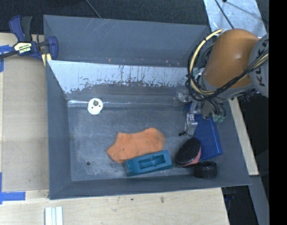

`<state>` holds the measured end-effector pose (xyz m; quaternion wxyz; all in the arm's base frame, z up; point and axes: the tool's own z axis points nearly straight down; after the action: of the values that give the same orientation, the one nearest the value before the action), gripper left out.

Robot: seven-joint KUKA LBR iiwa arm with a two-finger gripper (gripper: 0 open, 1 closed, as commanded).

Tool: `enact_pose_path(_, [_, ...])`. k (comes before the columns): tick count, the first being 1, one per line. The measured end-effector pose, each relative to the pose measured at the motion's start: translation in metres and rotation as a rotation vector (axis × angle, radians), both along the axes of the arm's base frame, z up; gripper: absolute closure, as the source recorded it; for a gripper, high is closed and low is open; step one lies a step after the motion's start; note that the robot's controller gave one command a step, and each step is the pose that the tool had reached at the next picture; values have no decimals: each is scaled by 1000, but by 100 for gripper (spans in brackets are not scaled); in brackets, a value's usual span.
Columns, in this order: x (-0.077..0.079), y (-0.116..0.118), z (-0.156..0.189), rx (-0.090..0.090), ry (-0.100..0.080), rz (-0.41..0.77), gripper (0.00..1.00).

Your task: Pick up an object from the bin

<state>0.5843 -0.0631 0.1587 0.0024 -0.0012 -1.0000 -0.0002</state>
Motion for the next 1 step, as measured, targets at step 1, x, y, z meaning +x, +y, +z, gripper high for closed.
enact_pose_path(1, [2, 0, 5, -1, -8, 1, 0])
